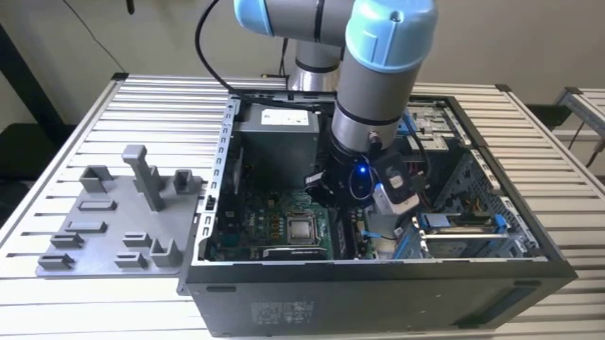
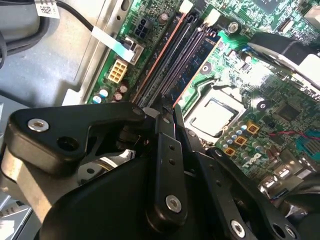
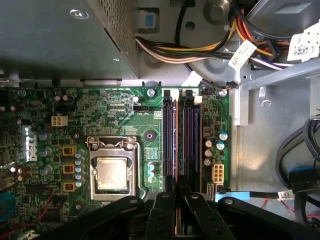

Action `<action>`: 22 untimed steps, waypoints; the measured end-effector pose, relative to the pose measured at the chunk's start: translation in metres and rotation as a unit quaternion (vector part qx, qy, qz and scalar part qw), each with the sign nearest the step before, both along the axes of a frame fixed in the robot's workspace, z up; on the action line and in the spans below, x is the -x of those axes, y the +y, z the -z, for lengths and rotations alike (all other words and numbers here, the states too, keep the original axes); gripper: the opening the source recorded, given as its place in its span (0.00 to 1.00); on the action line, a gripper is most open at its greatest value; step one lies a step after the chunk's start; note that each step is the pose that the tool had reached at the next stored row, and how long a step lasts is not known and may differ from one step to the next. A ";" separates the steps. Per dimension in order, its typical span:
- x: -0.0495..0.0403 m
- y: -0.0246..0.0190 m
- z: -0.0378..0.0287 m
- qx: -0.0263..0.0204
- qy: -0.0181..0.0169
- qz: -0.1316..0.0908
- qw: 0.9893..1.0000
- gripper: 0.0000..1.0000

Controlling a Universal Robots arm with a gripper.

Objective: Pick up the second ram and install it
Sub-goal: 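Insert the second ram into the second slot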

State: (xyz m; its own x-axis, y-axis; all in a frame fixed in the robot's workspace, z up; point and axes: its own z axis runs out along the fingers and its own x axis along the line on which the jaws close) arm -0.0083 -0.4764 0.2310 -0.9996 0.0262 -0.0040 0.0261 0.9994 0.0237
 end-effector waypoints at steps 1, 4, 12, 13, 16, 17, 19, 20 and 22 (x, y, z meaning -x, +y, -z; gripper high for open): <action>-0.0001 -0.0005 0.0000 0.000 0.000 0.000 1.000 0.14; -0.0002 -0.0008 0.0000 0.000 0.000 -0.001 1.000 0.14; -0.0006 -0.0010 0.0015 0.000 0.000 -0.002 1.000 0.14; -0.0010 -0.0011 0.0015 -0.001 0.000 -0.002 1.000 0.14; -0.0030 -0.0024 0.0016 -0.001 0.000 -0.002 1.000 0.14; -0.0035 -0.0034 0.0016 -0.001 0.000 -0.002 1.000 0.14; -0.0042 -0.0047 0.0015 -0.001 0.000 -0.002 1.000 0.14; -0.0043 -0.0053 0.0016 -0.001 0.000 -0.002 1.000 0.14; -0.0043 -0.0053 0.0020 -0.001 0.000 -0.002 1.000 0.14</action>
